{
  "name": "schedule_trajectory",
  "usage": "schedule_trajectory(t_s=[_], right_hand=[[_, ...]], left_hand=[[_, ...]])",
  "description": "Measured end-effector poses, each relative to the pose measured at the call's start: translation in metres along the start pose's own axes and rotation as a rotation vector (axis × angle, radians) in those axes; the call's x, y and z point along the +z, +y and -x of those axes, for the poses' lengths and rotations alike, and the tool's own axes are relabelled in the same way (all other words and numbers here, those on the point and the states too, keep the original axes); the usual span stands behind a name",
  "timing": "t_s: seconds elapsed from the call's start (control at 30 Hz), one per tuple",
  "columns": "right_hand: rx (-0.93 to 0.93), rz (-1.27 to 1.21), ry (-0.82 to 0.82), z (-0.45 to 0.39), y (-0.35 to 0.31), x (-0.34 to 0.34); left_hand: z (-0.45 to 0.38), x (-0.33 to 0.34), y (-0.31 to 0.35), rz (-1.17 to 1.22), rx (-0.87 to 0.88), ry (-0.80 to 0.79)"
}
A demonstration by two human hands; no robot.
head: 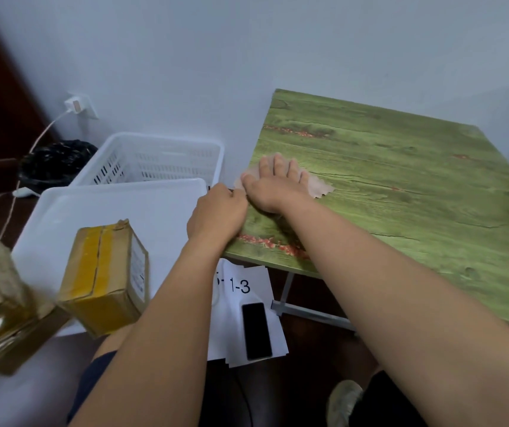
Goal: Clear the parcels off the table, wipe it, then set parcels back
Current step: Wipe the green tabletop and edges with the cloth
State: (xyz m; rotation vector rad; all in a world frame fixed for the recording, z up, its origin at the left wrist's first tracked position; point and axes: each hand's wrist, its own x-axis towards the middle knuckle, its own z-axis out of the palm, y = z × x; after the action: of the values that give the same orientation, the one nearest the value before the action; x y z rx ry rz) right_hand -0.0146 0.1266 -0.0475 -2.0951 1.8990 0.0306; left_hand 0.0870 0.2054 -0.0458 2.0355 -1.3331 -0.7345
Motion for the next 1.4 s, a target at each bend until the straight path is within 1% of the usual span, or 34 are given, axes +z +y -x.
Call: schedule_trajectory(t_s=[0.47, 0.63, 0.73, 0.97, 1.17, 1.3, 1.4], right_hand=[[-0.008, 0.026, -0.017, -0.037, 0.021, -0.014], [0.018, 0.029, -0.014, -0.041, 0.038, -0.020], [0.037, 0.034, -0.001, -0.039, 0.054, -0.024], [0.110, 0.029, 0.026, -0.021, 0.095, -0.029], [0.191, 0.039, 0.047, 0.010, 0.146, -0.032], [0.245, 0.039, 0.047, 0.032, 0.168, -0.031], [0.253, 0.044, 0.053, 0.046, 0.170, -0.027]], left_hand=[[-0.014, -0.003, -0.008, 0.069, 0.024, -0.004], [-0.015, -0.004, -0.010, 0.079, 0.039, -0.090], [-0.015, -0.004, -0.011, 0.076, 0.047, -0.103], [-0.015, -0.001, -0.013, 0.051, 0.062, -0.109], [-0.012, -0.002, -0.014, 0.069, 0.095, -0.100], [-0.012, 0.002, -0.016, 0.099, 0.092, -0.066], [-0.009, 0.005, -0.015, 0.111, 0.095, -0.026]])
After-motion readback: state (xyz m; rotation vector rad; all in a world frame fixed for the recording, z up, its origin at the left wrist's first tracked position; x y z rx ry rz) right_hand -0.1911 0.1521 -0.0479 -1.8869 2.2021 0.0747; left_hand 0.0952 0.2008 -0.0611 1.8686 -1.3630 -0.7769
